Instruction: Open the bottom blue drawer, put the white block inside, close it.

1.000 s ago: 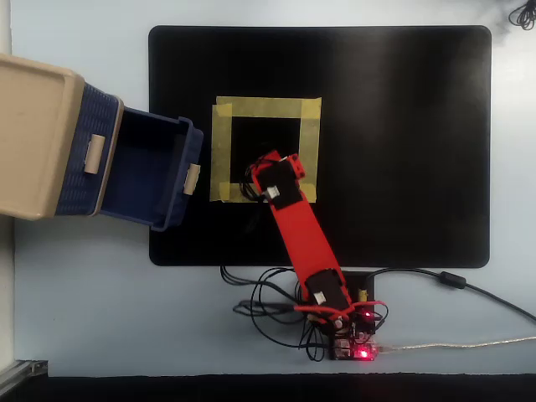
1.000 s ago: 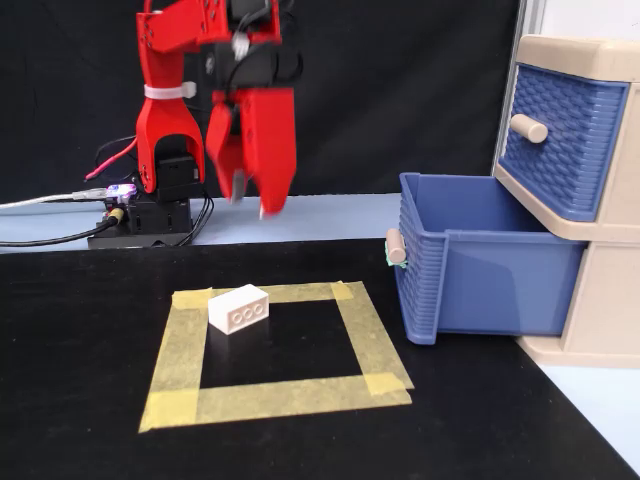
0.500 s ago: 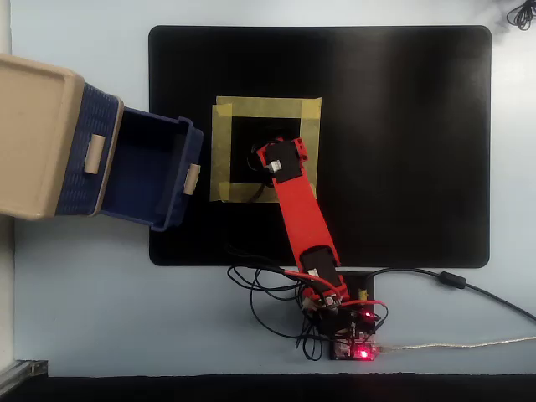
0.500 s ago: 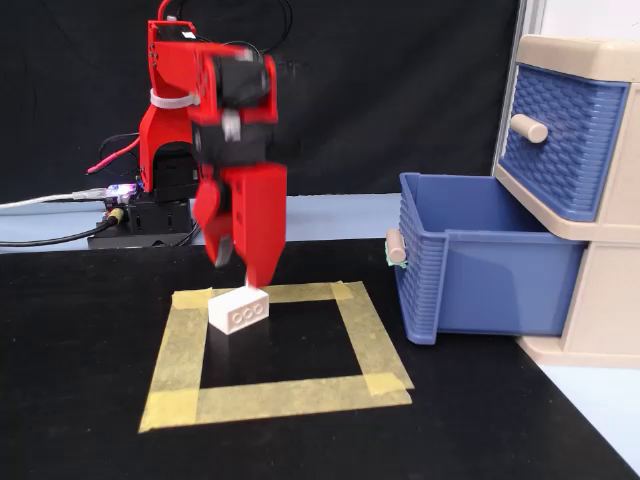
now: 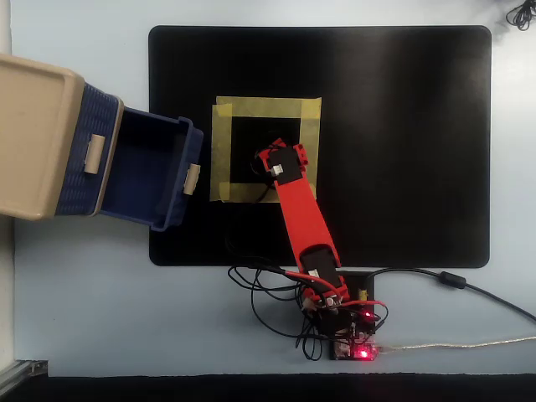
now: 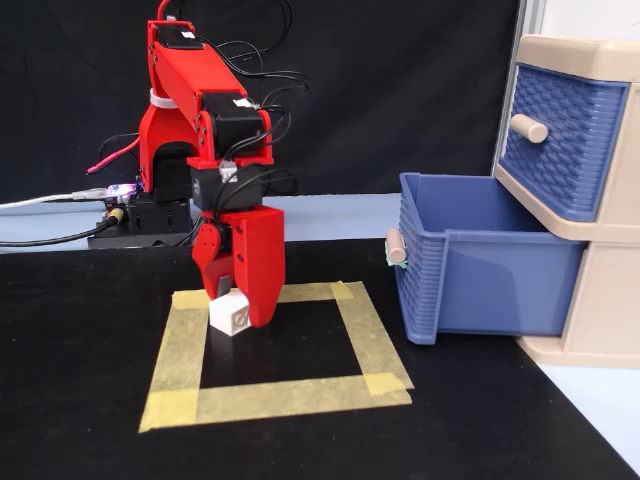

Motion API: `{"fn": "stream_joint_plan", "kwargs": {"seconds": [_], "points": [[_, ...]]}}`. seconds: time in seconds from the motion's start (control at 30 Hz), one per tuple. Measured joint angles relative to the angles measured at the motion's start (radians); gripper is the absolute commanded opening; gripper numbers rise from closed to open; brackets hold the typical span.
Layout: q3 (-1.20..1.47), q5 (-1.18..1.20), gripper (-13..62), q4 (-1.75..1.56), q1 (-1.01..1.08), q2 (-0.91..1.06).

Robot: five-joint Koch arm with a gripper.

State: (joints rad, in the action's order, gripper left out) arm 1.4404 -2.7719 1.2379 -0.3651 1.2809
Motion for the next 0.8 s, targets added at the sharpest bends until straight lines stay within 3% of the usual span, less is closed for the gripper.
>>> {"fn": "stream_joint_plan", "kwargs": {"seconds": [0.17,0.37,0.53,0.67,0.8], "points": [[0.009,0.124,-8.6,-0.005,0.006,0.003],[-0.028,0.356,-8.0,0.114,0.011,0.158],[-0.471,0.514,-8.0,0.336,-0.103,0.255],[-0.701,0.410,-7.9,0.374,-0.393,0.158],[-0.890,0.209,-7.7,0.370,-0.535,-0.032]]}}
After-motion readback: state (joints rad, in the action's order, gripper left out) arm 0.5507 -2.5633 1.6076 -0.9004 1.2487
